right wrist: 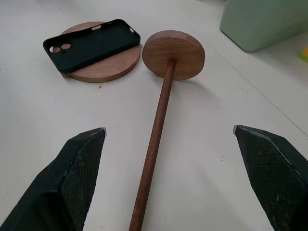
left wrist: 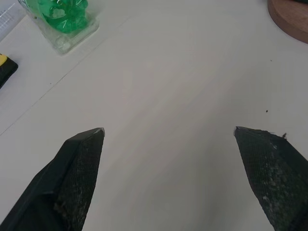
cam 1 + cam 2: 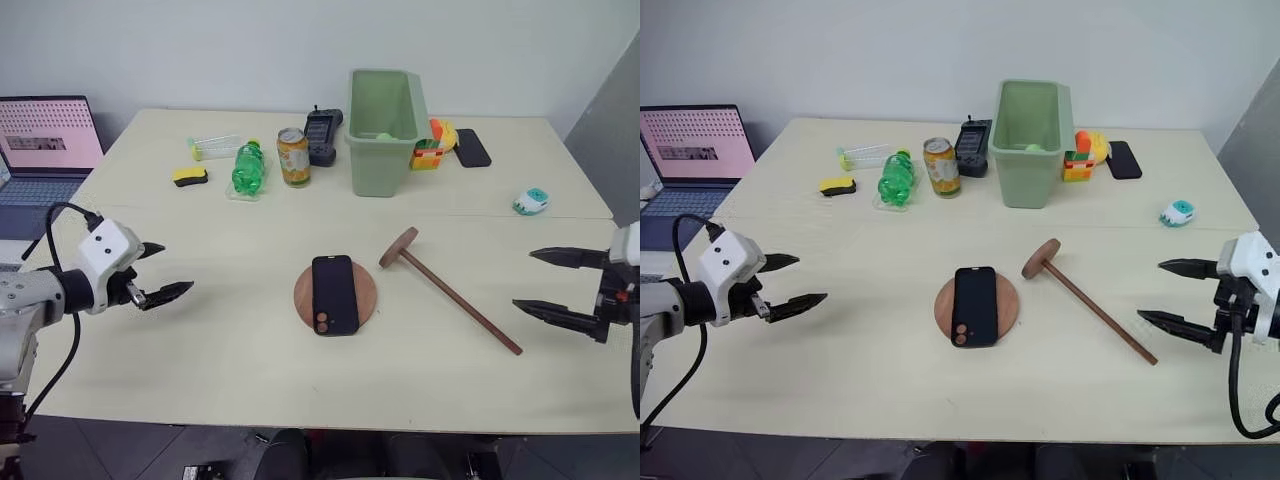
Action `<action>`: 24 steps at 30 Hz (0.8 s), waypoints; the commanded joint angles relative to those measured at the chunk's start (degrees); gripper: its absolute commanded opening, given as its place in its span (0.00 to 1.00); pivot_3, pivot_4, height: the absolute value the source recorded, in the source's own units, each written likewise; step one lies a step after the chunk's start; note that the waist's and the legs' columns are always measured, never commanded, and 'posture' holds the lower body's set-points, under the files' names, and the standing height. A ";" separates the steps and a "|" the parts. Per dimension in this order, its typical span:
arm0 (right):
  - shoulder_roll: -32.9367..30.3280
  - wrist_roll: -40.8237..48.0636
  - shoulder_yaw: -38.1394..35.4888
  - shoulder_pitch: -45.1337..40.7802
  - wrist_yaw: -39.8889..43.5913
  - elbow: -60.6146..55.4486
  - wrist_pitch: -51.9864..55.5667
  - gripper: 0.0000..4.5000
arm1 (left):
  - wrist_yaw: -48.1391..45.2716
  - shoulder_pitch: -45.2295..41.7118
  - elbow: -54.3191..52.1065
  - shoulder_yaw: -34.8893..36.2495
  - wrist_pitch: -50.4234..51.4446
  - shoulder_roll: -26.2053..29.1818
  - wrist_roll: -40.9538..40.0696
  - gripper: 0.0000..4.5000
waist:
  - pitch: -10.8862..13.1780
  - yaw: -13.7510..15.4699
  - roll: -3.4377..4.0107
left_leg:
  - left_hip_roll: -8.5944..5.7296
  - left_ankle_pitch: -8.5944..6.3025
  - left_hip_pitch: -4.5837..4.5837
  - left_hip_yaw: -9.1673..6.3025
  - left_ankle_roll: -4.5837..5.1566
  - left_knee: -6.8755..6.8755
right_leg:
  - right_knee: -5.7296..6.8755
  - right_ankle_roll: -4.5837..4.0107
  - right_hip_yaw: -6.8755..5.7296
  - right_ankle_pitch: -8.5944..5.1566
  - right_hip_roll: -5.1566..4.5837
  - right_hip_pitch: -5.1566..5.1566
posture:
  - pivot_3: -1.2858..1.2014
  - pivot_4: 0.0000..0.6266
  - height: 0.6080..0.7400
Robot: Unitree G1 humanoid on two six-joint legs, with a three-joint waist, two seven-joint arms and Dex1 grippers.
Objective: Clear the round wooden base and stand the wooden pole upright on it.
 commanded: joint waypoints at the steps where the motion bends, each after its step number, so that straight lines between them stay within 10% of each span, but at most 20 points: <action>1: 0.14 0.11 -0.66 -0.94 0.16 -1.28 -0.29 1.00 | -1.07 -0.18 -1.64 0.91 0.31 0.54 -1.07 1.00 | 0.00 0.00 0.00 | 0.00 0.00 0.00 0.00 0.00 0.00 | 0.00 0.00 0.00 0.00 0.00 0.00 | 0.52 0.24 1.00; 24: 1.45 2.08 -1.69 -1.09 -1.10 -6.01 3.08 1.00 | -2.18 -8.09 -3.70 -5.25 2.15 -2.32 -0.94 1.00 | 0.01 0.12 -0.01 | 0.00 0.00 -0.02 -0.03 0.00 0.01 | 0.00 0.00 -0.02 0.00 0.00 0.00 | 0.52 0.24 1.00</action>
